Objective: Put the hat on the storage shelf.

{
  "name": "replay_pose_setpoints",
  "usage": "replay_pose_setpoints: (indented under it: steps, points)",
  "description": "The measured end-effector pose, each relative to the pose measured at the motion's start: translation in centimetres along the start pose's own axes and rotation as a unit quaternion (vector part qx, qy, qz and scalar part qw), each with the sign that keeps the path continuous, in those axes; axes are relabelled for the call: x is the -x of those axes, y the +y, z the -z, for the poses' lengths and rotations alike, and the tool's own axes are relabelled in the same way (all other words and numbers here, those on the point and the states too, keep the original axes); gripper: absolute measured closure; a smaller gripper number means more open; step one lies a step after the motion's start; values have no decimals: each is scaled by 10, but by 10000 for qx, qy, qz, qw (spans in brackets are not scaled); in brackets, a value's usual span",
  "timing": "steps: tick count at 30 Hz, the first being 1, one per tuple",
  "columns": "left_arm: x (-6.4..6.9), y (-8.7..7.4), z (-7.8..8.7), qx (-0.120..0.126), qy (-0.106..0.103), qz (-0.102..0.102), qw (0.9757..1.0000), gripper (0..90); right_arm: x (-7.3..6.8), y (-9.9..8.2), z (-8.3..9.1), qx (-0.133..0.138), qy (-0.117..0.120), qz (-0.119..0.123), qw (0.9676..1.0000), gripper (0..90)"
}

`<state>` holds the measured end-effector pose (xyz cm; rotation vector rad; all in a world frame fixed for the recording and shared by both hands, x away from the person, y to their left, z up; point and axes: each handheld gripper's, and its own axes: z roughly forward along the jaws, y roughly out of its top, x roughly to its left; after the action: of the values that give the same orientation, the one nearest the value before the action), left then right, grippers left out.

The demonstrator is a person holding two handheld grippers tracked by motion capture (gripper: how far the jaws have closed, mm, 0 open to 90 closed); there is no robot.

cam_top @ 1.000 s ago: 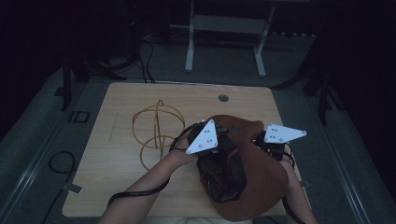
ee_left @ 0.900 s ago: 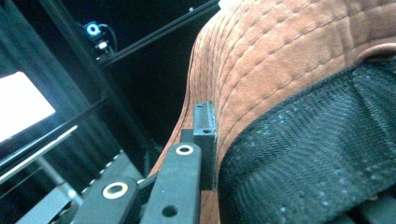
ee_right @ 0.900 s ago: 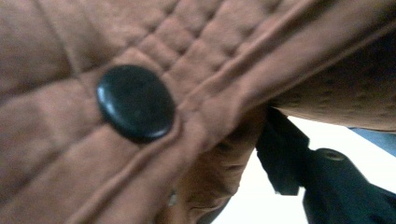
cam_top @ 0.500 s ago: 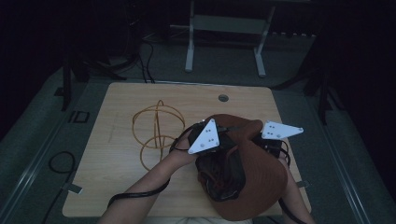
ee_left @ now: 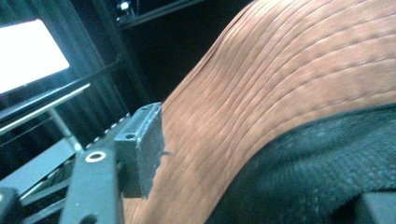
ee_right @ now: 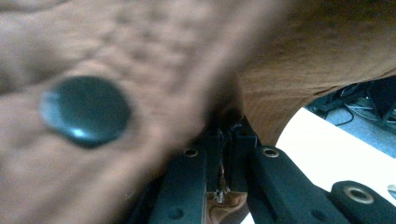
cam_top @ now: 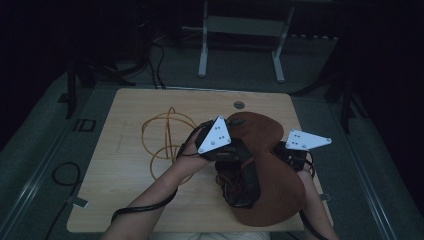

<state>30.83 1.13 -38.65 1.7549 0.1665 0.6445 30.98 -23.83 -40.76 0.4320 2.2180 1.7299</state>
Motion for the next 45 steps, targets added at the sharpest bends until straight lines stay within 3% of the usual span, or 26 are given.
replay_pose_setpoints:
  steps: [3, 8, 16, 23, 29, 38, 39, 45]
  points:
    - [-3, 1, 5, -128, 18, 76, 9999, 347, 0, 2, 5, 32, -119, 30, 9999, 870]
    - [-8, 3, 17, -118, 103, 298, 9994, 336, 10, 8, 23, 332, -377, -114, 9987, 872]
    - [-7, 7, 40, -269, 192, 566, 9979, 305, 20, 17, 31, 531, -634, -161, 9964, 872]
    - [-1, 5, 62, -222, 188, 750, 9968, 263, 29, 29, 30, 687, -740, -226, 9946, 871]
    - [2, -7, 90, -264, 352, 1023, 9938, 151, 37, 42, 25, 834, -772, -290, 9931, 871]
    - [11, -31, 128, -320, 646, 1158, 9907, 150, 45, 56, 4, 786, -748, -277, 9937, 870]
    - [14, -37, 140, -326, 739, 1174, 9898, 150, 45, 57, 1, 782, -741, -279, 9938, 870]
    - [28, -57, 173, -411, 966, 1314, 9858, 151, 51, 66, -24, 696, -705, -245, 9948, 870]
